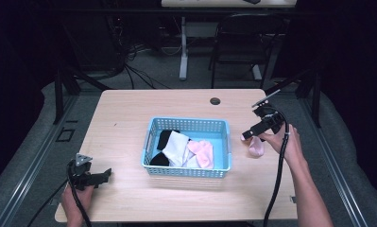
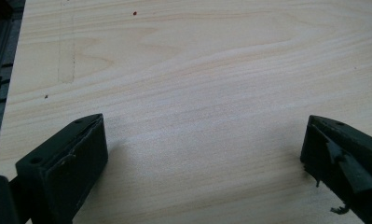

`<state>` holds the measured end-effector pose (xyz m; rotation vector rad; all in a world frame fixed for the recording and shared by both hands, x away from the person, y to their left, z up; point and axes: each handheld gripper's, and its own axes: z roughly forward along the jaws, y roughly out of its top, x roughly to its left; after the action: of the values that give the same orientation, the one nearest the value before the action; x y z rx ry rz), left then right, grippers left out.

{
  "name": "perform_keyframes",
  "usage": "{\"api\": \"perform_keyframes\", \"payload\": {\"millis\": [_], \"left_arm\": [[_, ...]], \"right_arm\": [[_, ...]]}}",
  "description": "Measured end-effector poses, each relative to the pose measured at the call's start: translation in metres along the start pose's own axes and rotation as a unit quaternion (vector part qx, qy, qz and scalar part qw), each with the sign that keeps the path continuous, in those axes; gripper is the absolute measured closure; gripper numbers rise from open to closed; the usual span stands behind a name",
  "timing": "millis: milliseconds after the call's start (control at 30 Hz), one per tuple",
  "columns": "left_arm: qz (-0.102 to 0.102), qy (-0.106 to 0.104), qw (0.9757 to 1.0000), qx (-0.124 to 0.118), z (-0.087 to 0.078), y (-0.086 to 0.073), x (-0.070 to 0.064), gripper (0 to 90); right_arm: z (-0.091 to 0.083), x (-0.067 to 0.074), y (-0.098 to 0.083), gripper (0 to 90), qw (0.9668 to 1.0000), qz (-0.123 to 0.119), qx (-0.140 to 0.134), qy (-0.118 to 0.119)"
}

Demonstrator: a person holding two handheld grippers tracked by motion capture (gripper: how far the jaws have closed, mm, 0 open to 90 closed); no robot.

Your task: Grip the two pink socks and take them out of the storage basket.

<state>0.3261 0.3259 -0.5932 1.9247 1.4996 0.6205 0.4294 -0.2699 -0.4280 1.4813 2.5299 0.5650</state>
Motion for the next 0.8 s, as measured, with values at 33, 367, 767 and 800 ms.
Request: {"api": "perform_keyframes", "payload": {"millis": [33, 367, 767, 800], "left_arm": [[0.000, 0.000, 1.0000, 0.000, 0.000, 0.000, 0.000, 0.5], [0.000, 0.000, 1.0000, 0.000, 0.000, 0.000, 0.000, 0.5], [0.000, 0.000, 1.0000, 0.000, 0.000, 0.000, 0.000, 0.6], [0.000, 0.000, 1.0000, 0.000, 0.000, 0.000, 0.000, 0.6]], "right_arm": [[0.000, 0.000, 0.000, 3.3, 1.0000, 0.000, 0.000, 0.000], [-0.020, 0.031, 0.017, 2.8, 0.9984, -0.034, -0.036, 0.027], [0.003, 0.089, 0.047, 2.6, 0.9932, -0.109, -0.005, 0.040], [0.003, 0.089, 0.047, 2.6, 0.9932, -0.109, -0.005, 0.040]]}}
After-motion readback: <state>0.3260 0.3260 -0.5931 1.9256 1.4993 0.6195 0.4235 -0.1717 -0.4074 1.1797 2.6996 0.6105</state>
